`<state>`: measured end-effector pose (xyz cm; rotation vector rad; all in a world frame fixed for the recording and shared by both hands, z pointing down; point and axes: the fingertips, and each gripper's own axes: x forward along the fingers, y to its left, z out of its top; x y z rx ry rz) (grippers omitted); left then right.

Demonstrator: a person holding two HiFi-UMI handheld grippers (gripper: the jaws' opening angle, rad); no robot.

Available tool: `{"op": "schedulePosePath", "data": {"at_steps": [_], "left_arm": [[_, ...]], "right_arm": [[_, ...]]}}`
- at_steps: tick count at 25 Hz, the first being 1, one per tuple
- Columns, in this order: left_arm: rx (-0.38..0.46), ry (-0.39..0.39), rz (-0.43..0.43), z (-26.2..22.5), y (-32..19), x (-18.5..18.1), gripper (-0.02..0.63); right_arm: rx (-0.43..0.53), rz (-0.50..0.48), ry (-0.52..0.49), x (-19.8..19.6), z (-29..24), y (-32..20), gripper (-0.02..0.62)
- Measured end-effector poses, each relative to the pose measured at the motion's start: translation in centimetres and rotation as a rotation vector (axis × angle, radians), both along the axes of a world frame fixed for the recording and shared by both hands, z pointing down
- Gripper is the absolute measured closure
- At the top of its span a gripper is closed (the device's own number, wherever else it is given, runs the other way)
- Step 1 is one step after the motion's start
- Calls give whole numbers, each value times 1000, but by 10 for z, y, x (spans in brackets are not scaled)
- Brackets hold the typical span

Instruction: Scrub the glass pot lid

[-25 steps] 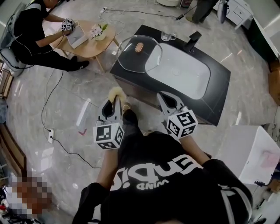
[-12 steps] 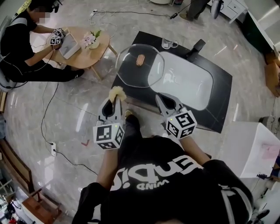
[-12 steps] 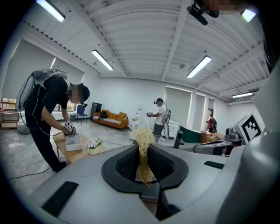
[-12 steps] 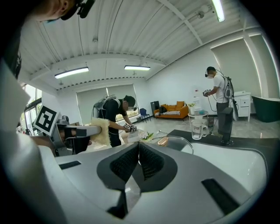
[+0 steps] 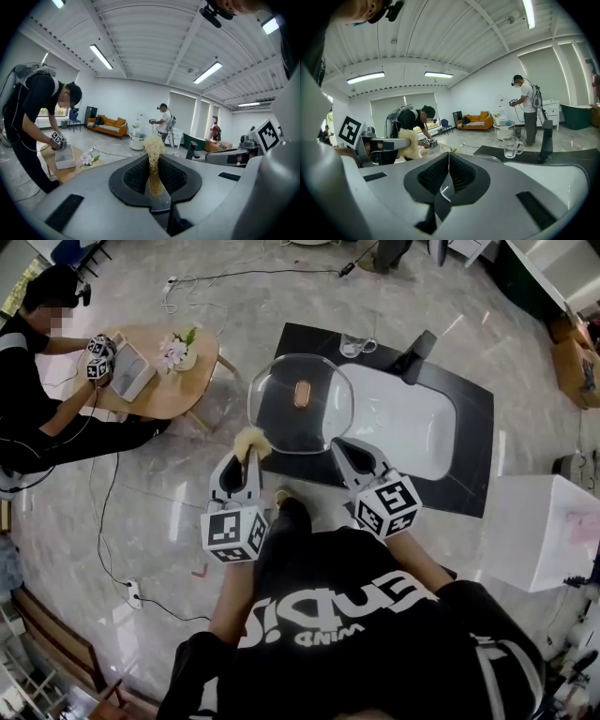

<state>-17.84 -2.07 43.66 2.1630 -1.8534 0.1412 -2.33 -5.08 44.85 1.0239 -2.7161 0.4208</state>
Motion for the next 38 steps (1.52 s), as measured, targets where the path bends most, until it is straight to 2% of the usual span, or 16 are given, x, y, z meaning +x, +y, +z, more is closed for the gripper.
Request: {"op": "schedulePosePath", "data": {"at_steps": [9, 13, 15, 17, 23, 38], "left_arm": [[-11, -21, 130, 9, -47, -12, 551], [-25, -12, 146, 16, -56, -15, 551], [-30, -9, 149, 18, -61, -15, 551], [-30, -6, 148, 17, -66, -15, 551], [-31, 5, 133, 17, -78, -21, 551], [-39, -4, 146, 20, -109, -33, 551]], "right_arm": [[-13, 114, 25, -14, 8, -36, 574], [-38, 130, 19, -20, 14, -44, 448], [-48, 131, 12, -23, 15, -48, 346], [-45, 133, 13, -27, 15, -53, 322], [-74, 114, 54, -44, 33, -75, 319], [-188, 170, 206, -70, 119, -141, 319]]}}
